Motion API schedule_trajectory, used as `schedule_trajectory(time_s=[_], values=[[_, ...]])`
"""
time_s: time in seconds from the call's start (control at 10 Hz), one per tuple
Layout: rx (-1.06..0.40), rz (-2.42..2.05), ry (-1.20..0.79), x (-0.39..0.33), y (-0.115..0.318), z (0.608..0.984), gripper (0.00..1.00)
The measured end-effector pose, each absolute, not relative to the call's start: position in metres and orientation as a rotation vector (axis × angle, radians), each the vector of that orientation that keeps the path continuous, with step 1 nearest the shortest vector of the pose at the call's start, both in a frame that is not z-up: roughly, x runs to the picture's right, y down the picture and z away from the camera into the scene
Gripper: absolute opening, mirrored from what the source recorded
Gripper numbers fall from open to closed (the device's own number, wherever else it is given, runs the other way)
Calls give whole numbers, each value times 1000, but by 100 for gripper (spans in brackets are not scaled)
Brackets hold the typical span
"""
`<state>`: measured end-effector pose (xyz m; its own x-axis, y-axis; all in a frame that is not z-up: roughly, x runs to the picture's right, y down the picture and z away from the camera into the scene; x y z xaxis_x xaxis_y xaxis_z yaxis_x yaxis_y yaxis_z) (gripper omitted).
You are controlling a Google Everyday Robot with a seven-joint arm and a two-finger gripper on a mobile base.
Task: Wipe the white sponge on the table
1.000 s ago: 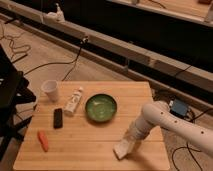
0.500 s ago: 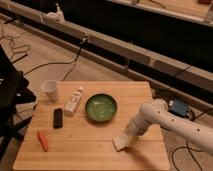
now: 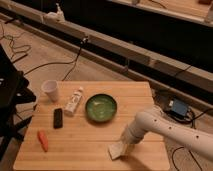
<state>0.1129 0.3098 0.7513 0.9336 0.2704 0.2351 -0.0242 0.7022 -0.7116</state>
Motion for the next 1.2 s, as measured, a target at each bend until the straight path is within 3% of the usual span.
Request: schedule_trajectory(time_s=[0.5,1.2], values=[[-782,251,-191,173,309,721,0],[-714,282,-172,174,263,776,0]])
